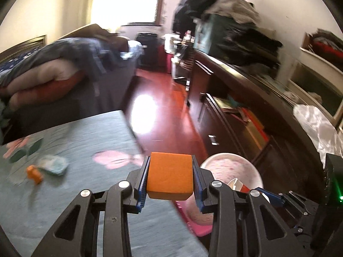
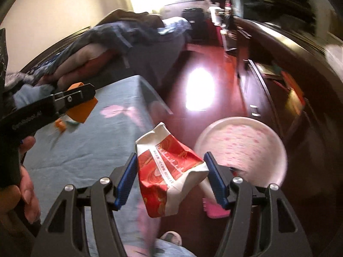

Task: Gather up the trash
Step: 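Carry both items over the pink basin and open both tools to drop them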

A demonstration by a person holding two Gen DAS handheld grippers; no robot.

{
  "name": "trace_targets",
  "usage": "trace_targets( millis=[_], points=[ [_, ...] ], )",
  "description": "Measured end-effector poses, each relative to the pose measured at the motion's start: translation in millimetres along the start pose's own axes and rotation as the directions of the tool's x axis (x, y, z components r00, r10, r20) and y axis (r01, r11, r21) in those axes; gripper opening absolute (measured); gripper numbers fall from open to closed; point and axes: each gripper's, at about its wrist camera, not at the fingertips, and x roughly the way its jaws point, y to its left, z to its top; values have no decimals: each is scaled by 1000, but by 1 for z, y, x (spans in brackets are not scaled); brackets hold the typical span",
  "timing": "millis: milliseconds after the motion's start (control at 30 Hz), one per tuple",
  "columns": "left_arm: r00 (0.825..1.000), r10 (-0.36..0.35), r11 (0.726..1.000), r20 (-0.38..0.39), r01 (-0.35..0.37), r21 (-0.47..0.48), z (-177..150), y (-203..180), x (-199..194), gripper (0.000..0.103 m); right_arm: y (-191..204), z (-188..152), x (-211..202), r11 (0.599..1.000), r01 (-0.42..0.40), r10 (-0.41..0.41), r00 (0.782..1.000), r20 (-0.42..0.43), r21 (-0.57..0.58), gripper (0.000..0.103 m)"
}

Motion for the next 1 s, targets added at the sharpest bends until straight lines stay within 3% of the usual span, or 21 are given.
trace_targets(
  millis=[467,733,800,867,967,1000],
  points=[
    [984,-148,979,-96,160,130,9,-99,78,36,-106,-5,12,974,135,-137,991,-2,179,63],
    [970,-195,971,-146,212,109,10,-113,113,36,-129,-7,33,964,168,-167,986,-20,208,63],
    [966,-207,971,-156,223,90,10,-112,120,44,-130,-5,40,963,175,-173,985,-24,205,63],
    [963,-216,971,-160,229,68,9,-111,125,68,-132,-3,50,963,183,-180,983,-30,200,64],
    [961,-226,971,-161,235,43,10,-107,130,75,-133,-2,58,963,192,-191,981,-26,187,67],
    [962,-223,972,-159,233,41,10,-106,130,76,-132,-2,60,963,198,-197,980,-24,183,72]
  ],
)
